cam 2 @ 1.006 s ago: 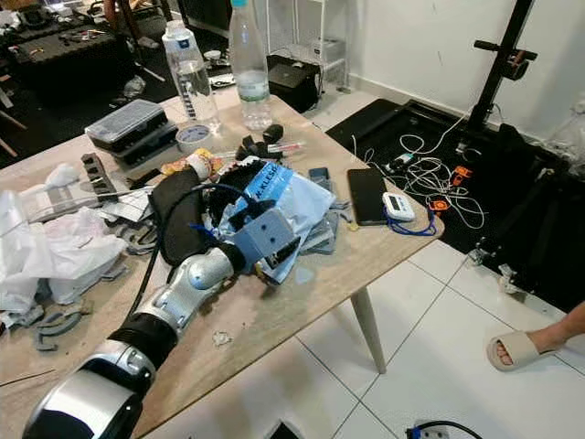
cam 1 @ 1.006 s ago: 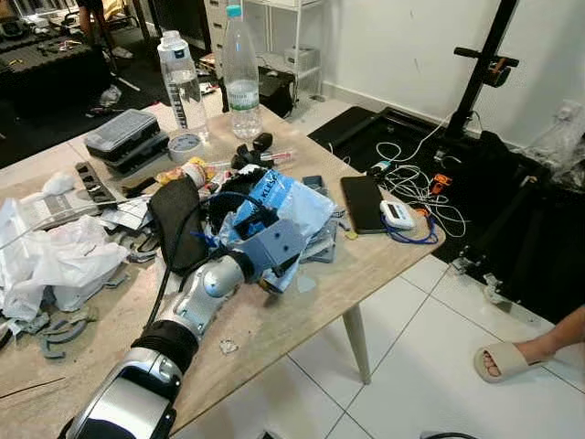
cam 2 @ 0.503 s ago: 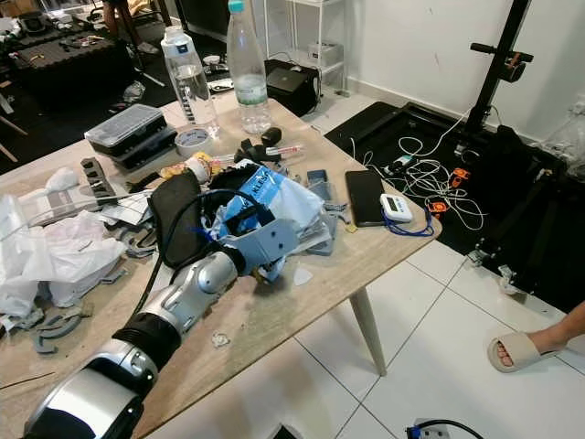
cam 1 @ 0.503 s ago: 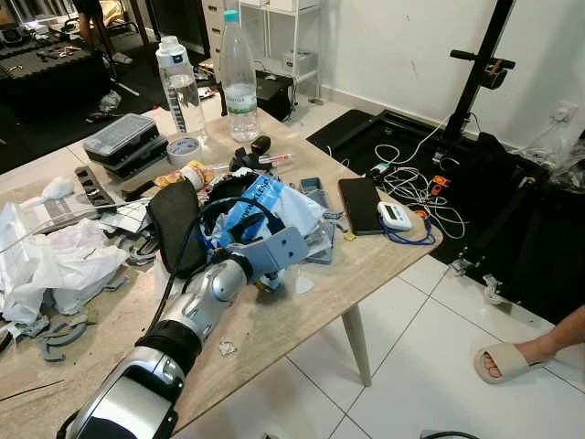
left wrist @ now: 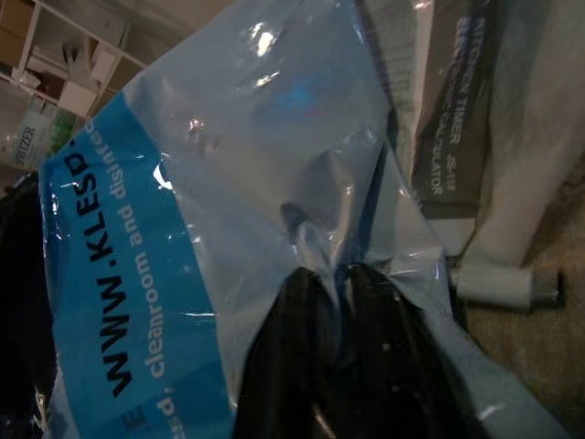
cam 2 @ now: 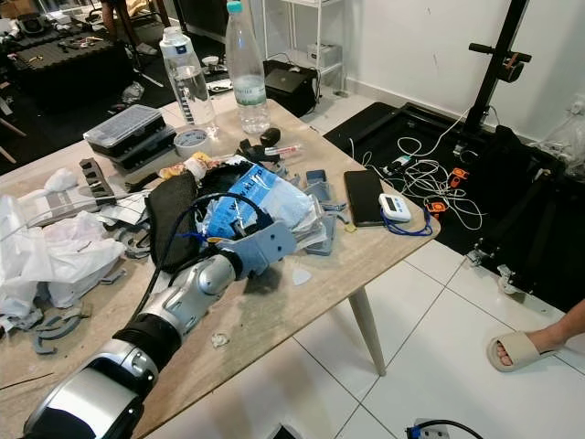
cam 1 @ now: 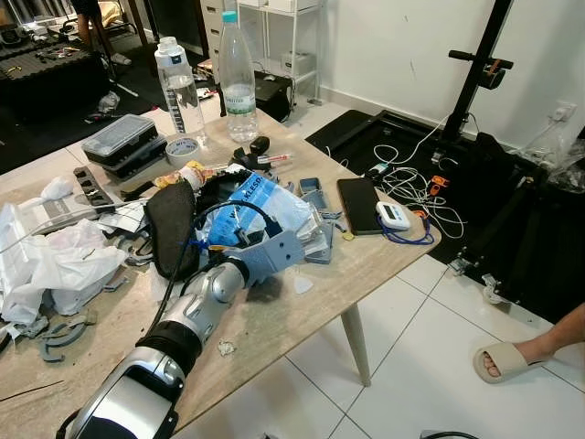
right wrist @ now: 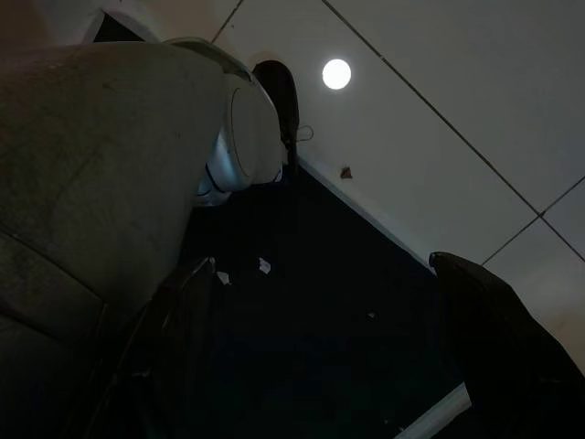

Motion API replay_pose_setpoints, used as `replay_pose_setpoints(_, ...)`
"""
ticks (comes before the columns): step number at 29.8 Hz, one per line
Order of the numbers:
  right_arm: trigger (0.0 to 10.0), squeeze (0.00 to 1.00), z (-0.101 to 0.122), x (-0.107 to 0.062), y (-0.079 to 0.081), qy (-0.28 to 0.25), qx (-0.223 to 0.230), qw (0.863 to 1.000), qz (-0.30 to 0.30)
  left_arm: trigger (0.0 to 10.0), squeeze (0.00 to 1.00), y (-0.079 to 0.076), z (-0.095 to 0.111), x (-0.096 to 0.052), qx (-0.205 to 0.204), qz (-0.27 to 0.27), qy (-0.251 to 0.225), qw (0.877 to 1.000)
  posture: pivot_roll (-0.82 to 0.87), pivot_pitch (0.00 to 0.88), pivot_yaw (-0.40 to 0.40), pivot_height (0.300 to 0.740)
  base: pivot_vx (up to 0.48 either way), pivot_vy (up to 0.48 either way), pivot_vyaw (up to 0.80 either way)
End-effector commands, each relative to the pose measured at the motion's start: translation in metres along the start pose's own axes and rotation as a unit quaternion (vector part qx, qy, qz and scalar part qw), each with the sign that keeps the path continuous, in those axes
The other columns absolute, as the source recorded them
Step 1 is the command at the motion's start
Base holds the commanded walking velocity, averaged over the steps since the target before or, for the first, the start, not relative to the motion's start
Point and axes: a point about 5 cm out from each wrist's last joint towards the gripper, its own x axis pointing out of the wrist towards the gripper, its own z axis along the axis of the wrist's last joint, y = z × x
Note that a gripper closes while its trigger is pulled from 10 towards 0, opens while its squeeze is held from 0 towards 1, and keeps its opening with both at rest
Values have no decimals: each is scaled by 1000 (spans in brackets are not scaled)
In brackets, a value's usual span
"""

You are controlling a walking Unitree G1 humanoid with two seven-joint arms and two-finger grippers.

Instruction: Picking trash to rubbish bin

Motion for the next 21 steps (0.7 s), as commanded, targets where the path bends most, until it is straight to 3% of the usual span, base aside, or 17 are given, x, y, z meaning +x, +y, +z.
replay_pose_setpoints(1,10000,0,-3,0,1,3,8,1000,1,0,0,-1,-5,0,-3,-2,15,1000,-120,37,58,740,0,0,0)
replay_pose_setpoints(4,10000,0,-3,0,1,3,7,1000,1,0,0,0,-4,0,-13,3,11,1000,-120,37,56,740,0,0,0)
replay_pose_setpoints(8,10000,0,-3,0,1,2,7,1000,3,0,0,4,1,1,-61,16,-2,998,-119,37,52,740,0,0,0)
replay_pose_setpoints(12,10000,0,-3,0,1,2,5,1000,4,0,0,14,20,1,-191,32,-66,979,-116,35,50,740,0,0,0)
replay_pose_setpoints(15,10000,0,-2,0,1,1,5,1000,4,0,0,29,42,-1,-286,40,-154,945,-115,34,49,740,0,0,0)
replay_pose_setpoints(16,10000,0,-2,0,1,0,5,1000,4,0,0,35,51,-4,-320,36,-191,927,-115,34,49,740,0,0,0)
replay_pose_setpoints(17,10000,0,-2,0,1,0,5,1000,4,0,0,35,51,-4,-320,36,-191,927,-115,34,49,740,0,0,0)
replay_pose_setpoints(19,10000,0,-2,0,1,-1,5,1000,4,0,0,46,64,-10,-369,32,-251,894,-115,34,49,740,0,0,0)
replay_pose_setpoints(21,10000,0,-1,0,2,-3,6,1000,5,0,0,59,75,-17,-426,22,-308,850,-114,32,48,740,0,0,0)
